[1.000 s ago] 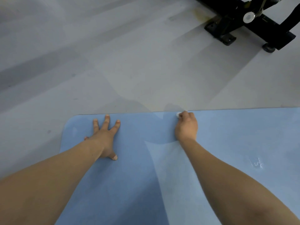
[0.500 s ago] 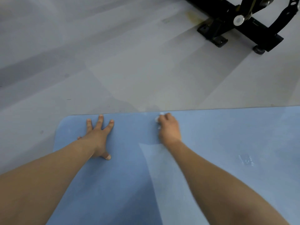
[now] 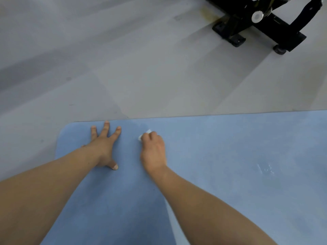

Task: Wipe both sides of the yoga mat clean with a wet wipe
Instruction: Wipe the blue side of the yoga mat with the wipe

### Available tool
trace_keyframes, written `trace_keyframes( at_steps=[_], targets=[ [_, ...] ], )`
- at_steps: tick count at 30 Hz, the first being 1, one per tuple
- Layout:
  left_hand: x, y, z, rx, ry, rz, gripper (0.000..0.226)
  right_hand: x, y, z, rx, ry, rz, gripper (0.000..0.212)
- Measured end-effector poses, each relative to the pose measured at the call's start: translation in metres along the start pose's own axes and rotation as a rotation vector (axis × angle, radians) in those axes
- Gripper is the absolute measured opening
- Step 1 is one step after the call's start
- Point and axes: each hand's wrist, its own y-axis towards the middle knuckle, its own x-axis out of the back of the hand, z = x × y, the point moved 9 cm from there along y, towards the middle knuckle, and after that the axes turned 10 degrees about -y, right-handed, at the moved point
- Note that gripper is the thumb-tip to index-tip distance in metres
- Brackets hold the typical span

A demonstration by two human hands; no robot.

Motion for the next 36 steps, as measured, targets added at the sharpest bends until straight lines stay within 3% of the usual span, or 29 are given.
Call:
trace_keyframes(
  at_steps=[3,6,9,12,15,17,21,26,29,31,34,36],
  targets=[
    [0.0,0.0,0.0,0.004,0.005,0.0,0.148,-0.008,-0.01,0.036,0.166,0.026,0.106,0.027],
    [0.0,0.0,0.0,0.008,0.019,-0.002,0.148,-0.001,-0.001,0.01,0.247,-0.049,0.105,0.024],
    [0.001,0.0,0.0,0.008,0.015,0.0,0.147,0.015,0.018,-0.077,0.044,-0.16,0.046,0.013],
    [0.0,0.0,-0.001,0.007,0.004,0.002,0.147,0.042,0.019,-0.158,-0.115,-0.215,-0.073,0.018],
    [-0.001,0.0,-0.001,0.005,-0.004,0.008,0.147,0.055,0.012,-0.192,-0.273,-0.185,-0.06,0.021],
    [-0.001,0.0,-0.001,0.007,-0.006,0.01,0.147,0.052,0.011,-0.182,-0.309,-0.129,-0.086,0.018],
    [-0.001,0.002,-0.001,0.003,-0.01,0.007,0.147,0.03,0.003,-0.097,-0.163,-0.027,-0.107,0.009],
    [-0.001,0.004,0.001,-0.002,0.007,-0.006,0.151,-0.008,-0.033,0.034,0.113,0.049,0.106,0.022],
    [-0.001,0.003,0.001,0.002,0.016,-0.008,0.151,-0.005,-0.033,0.044,0.223,0.028,0.141,0.028],
    [0.0,0.003,-0.001,-0.008,0.036,-0.012,0.149,0.001,-0.026,0.013,0.218,-0.017,0.159,0.019],
    [0.001,0.005,-0.001,-0.011,0.049,-0.012,0.147,0.026,-0.013,-0.101,-0.081,-0.131,0.096,0.008],
    [0.002,0.006,-0.001,-0.012,0.076,-0.02,0.148,0.05,-0.019,-0.172,-0.205,-0.186,0.038,0.014]
  ],
)
